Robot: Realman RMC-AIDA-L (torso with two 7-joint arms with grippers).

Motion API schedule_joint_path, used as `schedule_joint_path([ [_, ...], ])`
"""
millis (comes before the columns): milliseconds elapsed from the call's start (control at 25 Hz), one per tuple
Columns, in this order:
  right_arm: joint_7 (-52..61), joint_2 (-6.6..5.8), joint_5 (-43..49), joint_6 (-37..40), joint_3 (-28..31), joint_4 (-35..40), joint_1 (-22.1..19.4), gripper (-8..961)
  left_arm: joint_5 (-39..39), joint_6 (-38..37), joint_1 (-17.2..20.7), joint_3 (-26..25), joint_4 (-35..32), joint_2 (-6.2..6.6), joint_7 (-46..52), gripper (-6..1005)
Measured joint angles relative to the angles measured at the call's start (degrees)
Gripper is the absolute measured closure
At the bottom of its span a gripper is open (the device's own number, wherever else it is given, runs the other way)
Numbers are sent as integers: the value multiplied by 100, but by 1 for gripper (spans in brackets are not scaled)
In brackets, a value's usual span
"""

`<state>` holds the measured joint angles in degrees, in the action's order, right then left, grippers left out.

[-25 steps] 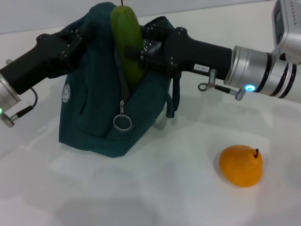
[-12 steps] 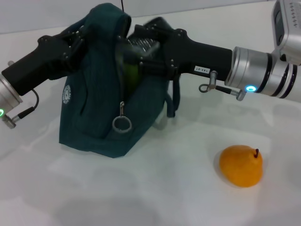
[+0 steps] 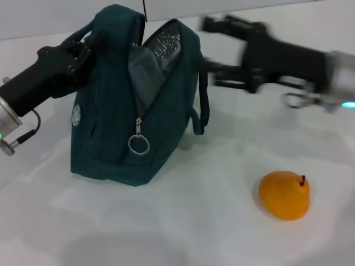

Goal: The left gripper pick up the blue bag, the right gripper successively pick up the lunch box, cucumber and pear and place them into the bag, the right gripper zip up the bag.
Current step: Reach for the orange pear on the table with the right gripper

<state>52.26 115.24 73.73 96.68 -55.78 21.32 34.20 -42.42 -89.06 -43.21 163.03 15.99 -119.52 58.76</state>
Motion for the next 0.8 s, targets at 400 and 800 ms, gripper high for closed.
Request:
schedule_joint_path([
  [400, 328, -652, 386, 1165, 68, 1566, -1950, 192, -50, 200, 143, 0, -213, -10, -327, 945],
  [800, -815, -636, 1213, 1434, 529, 898, -2525, 200, -575, 259, 455, 1, -531, -10, -813, 945],
])
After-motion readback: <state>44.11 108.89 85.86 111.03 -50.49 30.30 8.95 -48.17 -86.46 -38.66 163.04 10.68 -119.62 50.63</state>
